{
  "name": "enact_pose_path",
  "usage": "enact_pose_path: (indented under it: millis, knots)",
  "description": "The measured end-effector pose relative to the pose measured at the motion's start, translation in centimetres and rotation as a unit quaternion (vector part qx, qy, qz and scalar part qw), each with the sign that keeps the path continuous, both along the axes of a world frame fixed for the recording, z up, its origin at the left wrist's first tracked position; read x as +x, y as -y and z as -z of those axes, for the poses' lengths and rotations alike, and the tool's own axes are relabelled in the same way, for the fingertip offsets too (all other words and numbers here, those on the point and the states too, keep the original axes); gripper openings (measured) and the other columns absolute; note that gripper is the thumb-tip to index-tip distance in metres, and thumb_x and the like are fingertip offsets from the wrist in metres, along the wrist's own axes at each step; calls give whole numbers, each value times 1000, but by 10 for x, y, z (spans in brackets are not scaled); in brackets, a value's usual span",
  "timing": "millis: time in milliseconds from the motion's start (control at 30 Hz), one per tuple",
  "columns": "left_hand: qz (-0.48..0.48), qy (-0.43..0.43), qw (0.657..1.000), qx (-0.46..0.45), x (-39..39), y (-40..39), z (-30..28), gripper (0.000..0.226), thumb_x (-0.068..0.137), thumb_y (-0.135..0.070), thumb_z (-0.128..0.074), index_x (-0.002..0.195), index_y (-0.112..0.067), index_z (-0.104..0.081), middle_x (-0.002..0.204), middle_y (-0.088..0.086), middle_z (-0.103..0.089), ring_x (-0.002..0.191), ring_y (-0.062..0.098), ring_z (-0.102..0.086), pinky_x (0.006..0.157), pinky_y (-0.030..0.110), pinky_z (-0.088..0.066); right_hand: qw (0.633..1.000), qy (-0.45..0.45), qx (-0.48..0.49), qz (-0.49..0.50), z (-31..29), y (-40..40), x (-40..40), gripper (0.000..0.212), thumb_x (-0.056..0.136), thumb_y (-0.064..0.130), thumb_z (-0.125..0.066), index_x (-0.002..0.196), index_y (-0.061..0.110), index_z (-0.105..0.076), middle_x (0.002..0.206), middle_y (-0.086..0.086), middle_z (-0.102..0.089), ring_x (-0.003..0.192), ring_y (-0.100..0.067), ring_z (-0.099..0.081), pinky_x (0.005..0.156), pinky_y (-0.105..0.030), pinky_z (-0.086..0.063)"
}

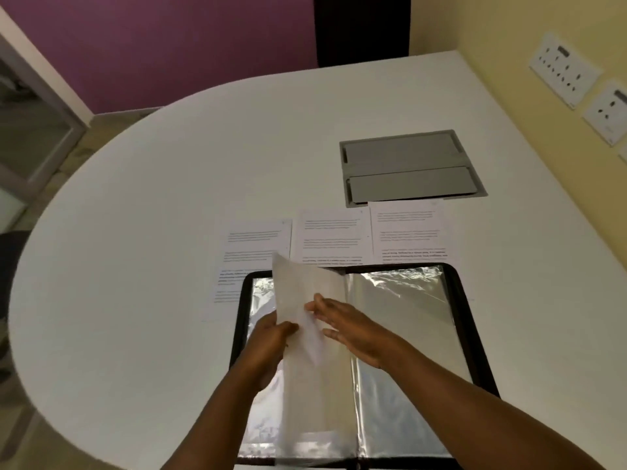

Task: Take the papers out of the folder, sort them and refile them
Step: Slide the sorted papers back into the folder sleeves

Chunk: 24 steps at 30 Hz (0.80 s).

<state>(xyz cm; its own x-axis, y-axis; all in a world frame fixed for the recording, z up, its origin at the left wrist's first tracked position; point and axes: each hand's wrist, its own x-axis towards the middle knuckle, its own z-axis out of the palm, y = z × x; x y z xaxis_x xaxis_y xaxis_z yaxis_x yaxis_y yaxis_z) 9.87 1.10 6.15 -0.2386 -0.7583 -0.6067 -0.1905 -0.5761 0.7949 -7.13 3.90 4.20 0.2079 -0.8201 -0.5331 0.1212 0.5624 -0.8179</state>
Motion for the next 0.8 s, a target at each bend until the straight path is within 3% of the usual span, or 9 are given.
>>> enact_pose_path:
  millis: [67,167,233,300,400,567,667,733,800]
  knots:
    - [-11,52,999,-5,22,8,6,29,90,1,-52,109,-14,-68,95,9,-75,87,28,-71,80,41,-58,993,-113,-33,-23,10,0,13,49,91,59,-49,127,27,-58,130,15,-55,125,-6,-49,105,-26,-38]
    - [12,151,988,-35,54,20,29,26,85,1,-60,101,-18,-67,101,9,-72,82,22,-67,63,27,-52,937,-334,-93,-42,38,-6,21,44,93,48,-56,130,26,-55,144,9,-46,135,-9,-41,105,-18,-30]
    - [45,204,976,-65,69,27,50,43,82,-1,-64,123,-15,-59,119,9,-66,98,25,-65,81,35,-54,891,-423,-113,-118,59,-13,23,55,93,47,-55,142,26,-44,158,3,-25,145,-13,-22,114,-24,-19]
    - [82,263,955,-108,78,28,67,73,82,-4,-66,147,-16,-35,133,7,-57,112,28,-60,95,35,-49,843,-487,-111,-199,76,-18,23,65,95,50,-50,151,26,-28,163,1,-4,149,-17,-4,119,-31,-11]
    - [164,335,911,-176,80,21,85,82,86,-12,-60,154,-26,-17,132,8,-53,107,25,-60,87,24,-44,801,-535,-121,-240,92,-22,26,72,95,53,-46,154,26,-15,163,-1,7,150,-19,5,121,-35,-7]
    - [298,493,778,-252,86,13,109,46,89,-36,-53,134,-31,-45,136,7,-35,116,27,-46,89,34,-49,761,-587,-138,-239,105,-28,43,80,89,65,-28,155,25,-8,155,-1,23,149,-26,11,118,-37,0]
    - [295,499,757,-303,93,18,115,39,82,-37,-56,120,-27,-55,137,7,-42,106,28,-52,80,36,-49,774,-588,-145,-184,104,-23,55,70,92,57,-39,150,19,-30,160,-5,-4,149,-28,-10,115,-36,-8]
    - [273,488,772,-302,96,32,115,38,84,-36,-55,121,-25,-56,136,4,-44,110,27,-52,84,36,-47,783,-586,-160,-135,102,-11,60,60,86,53,-47,132,15,-57,147,-8,-46,134,-26,-46,107,-34,-33]
    - [228,472,803,-283,100,53,113,42,88,-37,-54,128,-23,-53,135,2,-46,115,25,-50,91,36,-44,816,-546,-170,-82,98,8,63,55,87,47,-52,129,13,-59,137,-5,-56,128,-23,-52,105,-28,-36]
